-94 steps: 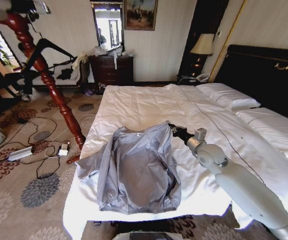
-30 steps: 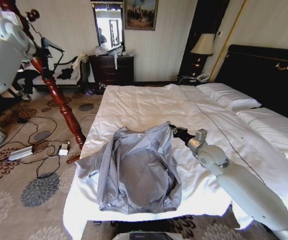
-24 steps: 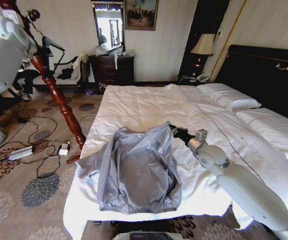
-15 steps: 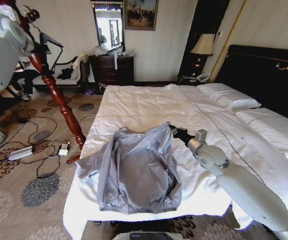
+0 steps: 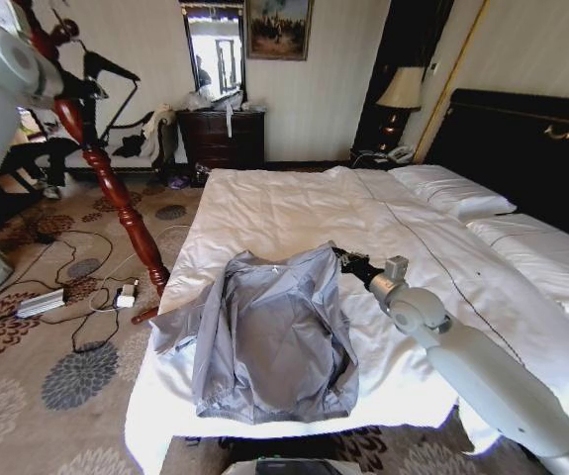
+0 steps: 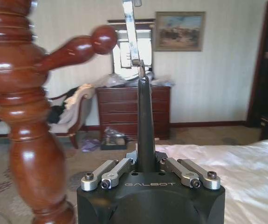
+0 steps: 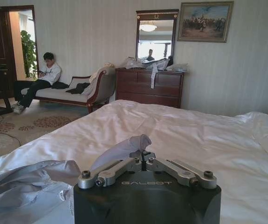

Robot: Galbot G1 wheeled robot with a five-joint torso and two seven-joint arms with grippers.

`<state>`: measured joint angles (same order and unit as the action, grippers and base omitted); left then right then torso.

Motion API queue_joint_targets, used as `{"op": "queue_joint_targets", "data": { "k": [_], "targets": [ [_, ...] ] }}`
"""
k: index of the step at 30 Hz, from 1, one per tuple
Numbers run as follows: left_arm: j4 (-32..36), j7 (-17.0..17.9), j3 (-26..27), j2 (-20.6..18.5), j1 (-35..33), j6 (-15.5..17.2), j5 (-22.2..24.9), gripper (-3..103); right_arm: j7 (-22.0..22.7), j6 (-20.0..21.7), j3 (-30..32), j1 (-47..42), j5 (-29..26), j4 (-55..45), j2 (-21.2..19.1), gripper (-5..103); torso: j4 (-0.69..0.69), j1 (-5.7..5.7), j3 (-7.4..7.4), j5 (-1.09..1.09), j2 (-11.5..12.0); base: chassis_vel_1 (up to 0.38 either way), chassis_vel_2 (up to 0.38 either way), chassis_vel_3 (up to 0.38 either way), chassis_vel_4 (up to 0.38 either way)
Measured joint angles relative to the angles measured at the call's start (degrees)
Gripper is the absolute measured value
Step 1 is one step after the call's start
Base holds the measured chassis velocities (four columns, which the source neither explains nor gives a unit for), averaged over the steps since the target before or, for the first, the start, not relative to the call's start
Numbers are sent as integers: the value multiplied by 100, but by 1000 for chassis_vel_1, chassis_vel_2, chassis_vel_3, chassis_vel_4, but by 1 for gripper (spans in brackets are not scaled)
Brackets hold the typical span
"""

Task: Pick up the clothes from the bed and hang them on the clothes hanger.

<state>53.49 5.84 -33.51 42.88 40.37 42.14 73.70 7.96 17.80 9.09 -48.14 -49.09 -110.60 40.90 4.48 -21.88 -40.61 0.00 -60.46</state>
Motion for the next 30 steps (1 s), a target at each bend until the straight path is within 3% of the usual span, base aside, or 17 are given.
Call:
{"op": "queue_joint_targets", "data": {
  "k": [7,9,10,16,19,20,22,24,25,27,28,30],
  "targets": [
    [706,-488,310,-373,-574,-16,-220,16,13,0,28,-46,2,3,41,0,-1,0,0,-1,0,0,0,0,0],
    [901,-675,408,-507,-820,-182,-287,16,18,0,35,-63,4,6,50,0,-3,0,0,-2,0,0,0,0,0],
    [1110,-836,535,-654,-1120,-429,-314,16,24,0,42,-75,4,8,53,0,-2,0,0,-2,0,0,0,0,0],
    [1496,-1139,740,-946,-1750,-821,-352,16,49,0,48,-77,-7,22,64,0,-2,0,0,-2,0,0,0,0,0],
    [1660,-1528,863,-1138,-2200,-1349,-508,16,81,6,43,-75,-53,28,103,0,-2,0,0,-1,0,0,0,0,0],
    [1660,-1528,863,-1138,-2200,-1349,-508,16,81,6,43,-75,-53,28,103,0,-2,0,0,-1,0,0,0,0,0],
    [1708,-1864,899,-1235,-2459,-1852,-538,16,97,11,39,-83,-69,28,112,0,-2,1,0,-1,0,0,0,0,0],
    [1696,-2513,928,-1332,-2835,-2620,-648,16,106,15,39,-102,-87,28,117,0,0,0,0,0,0,0,0,0,0],
    [1696,-2513,928,-1332,-2835,-2620,-648,16,106,15,39,-102,-87,28,117,0,0,0,0,0,0,0,0,0,0],
    [1677,-2806,934,-1400,-3063,-2870,-729,16,109,17,39,-110,-95,29,119,0,0,0,0,-1,0,0,0,0,0],
    [1627,-3075,940,-1463,-3313,-3176,-865,16,112,22,39,-112,-125,35,131,0,-1,0,0,-1,0,0,0,0,0],
    [1604,-3217,954,-1490,-3416,-3302,-933,16,112,23,38,-112,-136,42,140,0,-2,0,0,-3,0,0,0,0,0]
  ]
}}
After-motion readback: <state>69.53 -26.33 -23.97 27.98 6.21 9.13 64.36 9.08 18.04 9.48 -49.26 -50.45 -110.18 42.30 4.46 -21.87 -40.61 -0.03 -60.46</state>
